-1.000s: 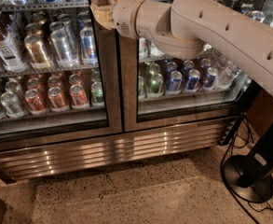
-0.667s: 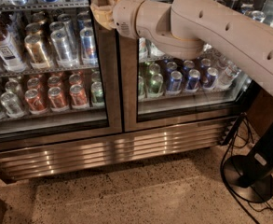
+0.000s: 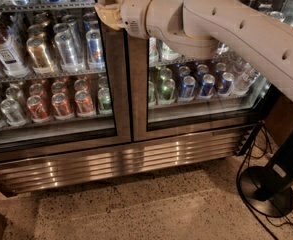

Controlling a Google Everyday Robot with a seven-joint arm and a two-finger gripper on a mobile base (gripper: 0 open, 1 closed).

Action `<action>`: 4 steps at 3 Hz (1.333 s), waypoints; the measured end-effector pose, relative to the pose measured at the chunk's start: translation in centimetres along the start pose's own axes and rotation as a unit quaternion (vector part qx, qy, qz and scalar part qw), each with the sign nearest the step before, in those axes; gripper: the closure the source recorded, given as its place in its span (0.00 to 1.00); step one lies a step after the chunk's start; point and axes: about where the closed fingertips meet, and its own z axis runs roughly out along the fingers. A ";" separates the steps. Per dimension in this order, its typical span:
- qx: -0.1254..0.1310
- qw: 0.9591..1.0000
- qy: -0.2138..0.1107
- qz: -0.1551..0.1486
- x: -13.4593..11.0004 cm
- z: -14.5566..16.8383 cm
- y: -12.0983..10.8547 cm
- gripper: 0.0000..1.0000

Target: Open left fridge door

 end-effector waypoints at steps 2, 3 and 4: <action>-0.015 1.000 0.002 0.003 0.4 0.0 0.0 1.00; -0.016 1.000 0.002 0.003 0.4 0.0 0.0 1.00; -0.023 1.000 0.004 0.001 0.3 0.0 0.1 1.00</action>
Offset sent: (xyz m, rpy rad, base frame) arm -0.1075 0.0912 -0.0358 -0.2957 0.5652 1.4354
